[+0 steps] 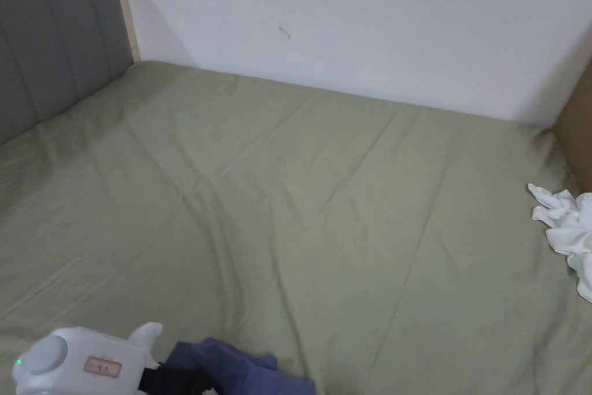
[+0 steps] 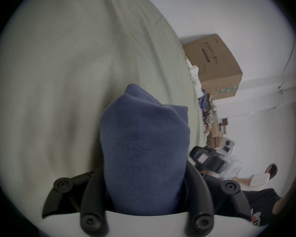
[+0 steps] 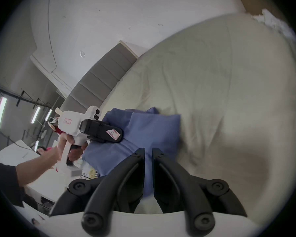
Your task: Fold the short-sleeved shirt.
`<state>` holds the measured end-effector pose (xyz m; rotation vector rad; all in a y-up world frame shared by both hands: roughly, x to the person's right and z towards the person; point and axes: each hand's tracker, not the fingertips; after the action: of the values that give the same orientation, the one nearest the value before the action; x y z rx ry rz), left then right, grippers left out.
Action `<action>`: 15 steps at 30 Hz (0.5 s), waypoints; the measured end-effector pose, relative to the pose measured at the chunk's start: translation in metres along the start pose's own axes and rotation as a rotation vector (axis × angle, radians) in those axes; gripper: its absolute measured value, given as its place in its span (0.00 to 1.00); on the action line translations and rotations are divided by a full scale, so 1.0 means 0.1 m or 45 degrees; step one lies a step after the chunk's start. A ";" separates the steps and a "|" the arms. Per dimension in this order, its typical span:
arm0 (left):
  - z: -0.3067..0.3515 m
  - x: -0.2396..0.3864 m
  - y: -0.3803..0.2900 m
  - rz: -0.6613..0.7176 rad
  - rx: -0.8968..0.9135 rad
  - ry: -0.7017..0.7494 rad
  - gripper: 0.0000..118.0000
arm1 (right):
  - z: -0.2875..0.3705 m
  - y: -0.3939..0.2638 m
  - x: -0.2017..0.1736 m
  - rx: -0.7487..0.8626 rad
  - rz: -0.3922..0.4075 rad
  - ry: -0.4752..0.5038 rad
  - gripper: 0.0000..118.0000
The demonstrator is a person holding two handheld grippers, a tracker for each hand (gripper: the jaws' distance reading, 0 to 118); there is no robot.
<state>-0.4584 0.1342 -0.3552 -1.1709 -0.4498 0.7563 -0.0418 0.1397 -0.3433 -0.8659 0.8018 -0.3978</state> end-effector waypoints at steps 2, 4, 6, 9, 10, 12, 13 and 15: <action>0.22 -0.04 0.20 -0.075 -0.007 0.116 0.37 | 0.09 0.07 -0.03 0.005 0.011 -0.003 0.09; 0.42 -0.08 0.45 -0.089 -0.062 0.232 0.37 | 0.14 0.12 -0.04 0.004 0.007 -0.004 0.09; 0.66 -0.20 0.67 -0.080 -0.063 0.277 0.37 | 0.17 0.17 -0.02 0.024 0.013 -0.025 0.09; 1.03 -0.38 0.90 -0.060 -0.049 0.462 0.37 | 0.18 0.23 -0.02 0.035 0.034 -0.045 0.09; 1.13 -0.45 0.96 -0.100 -0.076 0.589 0.37 | 0.18 0.26 -0.04 0.023 0.036 -0.053 0.09; 1.37 -0.62 1.08 -0.085 -0.134 0.718 0.37 | 0.19 0.30 -0.08 0.010 0.026 -0.040 0.09; 1.53 -0.70 1.13 -0.044 -0.132 0.719 0.37 | 0.21 0.32 -0.12 0.018 0.027 -0.031 0.09; 1.86 -0.85 1.18 -0.026 -0.104 0.791 0.37 | 0.24 0.35 -0.20 0.039 0.047 -0.035 0.09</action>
<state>-0.6761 0.2155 -0.3966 -1.4013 0.0274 0.3264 -0.0367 0.1851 -0.3525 -0.8254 0.7834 -0.3640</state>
